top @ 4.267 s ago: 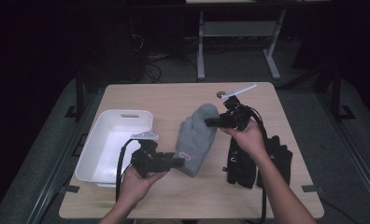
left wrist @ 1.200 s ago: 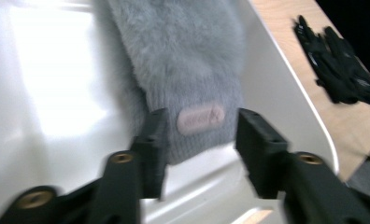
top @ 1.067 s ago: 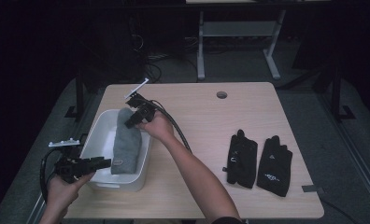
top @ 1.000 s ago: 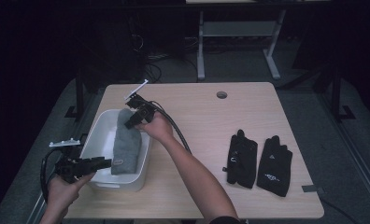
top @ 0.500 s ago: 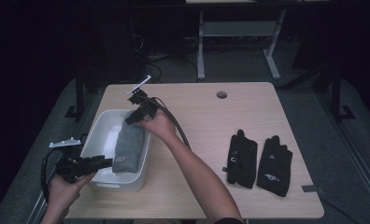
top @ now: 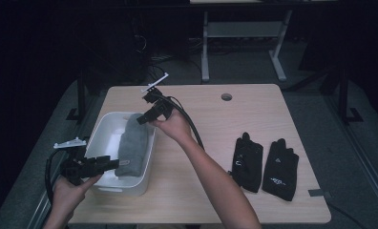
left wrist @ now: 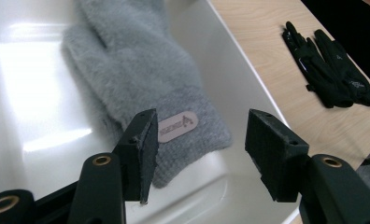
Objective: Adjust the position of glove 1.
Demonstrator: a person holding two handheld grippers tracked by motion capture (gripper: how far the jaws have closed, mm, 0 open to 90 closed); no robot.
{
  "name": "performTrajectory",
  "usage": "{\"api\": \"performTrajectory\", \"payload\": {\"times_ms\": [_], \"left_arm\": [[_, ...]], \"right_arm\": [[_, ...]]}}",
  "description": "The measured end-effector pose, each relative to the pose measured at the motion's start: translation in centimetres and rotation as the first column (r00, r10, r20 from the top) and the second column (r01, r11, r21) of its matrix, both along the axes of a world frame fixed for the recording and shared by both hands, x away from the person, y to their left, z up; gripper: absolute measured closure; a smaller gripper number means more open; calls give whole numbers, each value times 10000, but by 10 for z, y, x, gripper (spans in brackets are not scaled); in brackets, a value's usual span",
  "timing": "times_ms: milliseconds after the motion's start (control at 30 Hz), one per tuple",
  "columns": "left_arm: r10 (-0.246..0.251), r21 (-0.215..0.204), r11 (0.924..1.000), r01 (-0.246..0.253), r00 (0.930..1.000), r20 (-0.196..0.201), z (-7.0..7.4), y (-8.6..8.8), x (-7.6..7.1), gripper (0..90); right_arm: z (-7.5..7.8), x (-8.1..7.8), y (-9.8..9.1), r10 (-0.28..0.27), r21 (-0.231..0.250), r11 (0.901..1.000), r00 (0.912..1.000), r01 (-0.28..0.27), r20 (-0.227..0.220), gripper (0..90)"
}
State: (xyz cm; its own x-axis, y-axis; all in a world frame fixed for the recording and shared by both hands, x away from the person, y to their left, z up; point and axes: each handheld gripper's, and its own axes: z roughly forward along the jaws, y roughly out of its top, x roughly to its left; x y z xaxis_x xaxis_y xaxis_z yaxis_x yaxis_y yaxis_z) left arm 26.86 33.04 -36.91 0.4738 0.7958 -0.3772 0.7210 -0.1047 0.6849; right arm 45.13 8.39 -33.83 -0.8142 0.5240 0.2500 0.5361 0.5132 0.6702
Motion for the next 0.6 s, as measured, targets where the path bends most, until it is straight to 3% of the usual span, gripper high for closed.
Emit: {"api": "performTrajectory", "payload": {"times_ms": [600], "left_arm": [[-409,210,9990,400,9983,424,11,-28,1,408]], "right_arm": [[14,-14,-56,-409,362,9985,9990,402,186,416]]}}
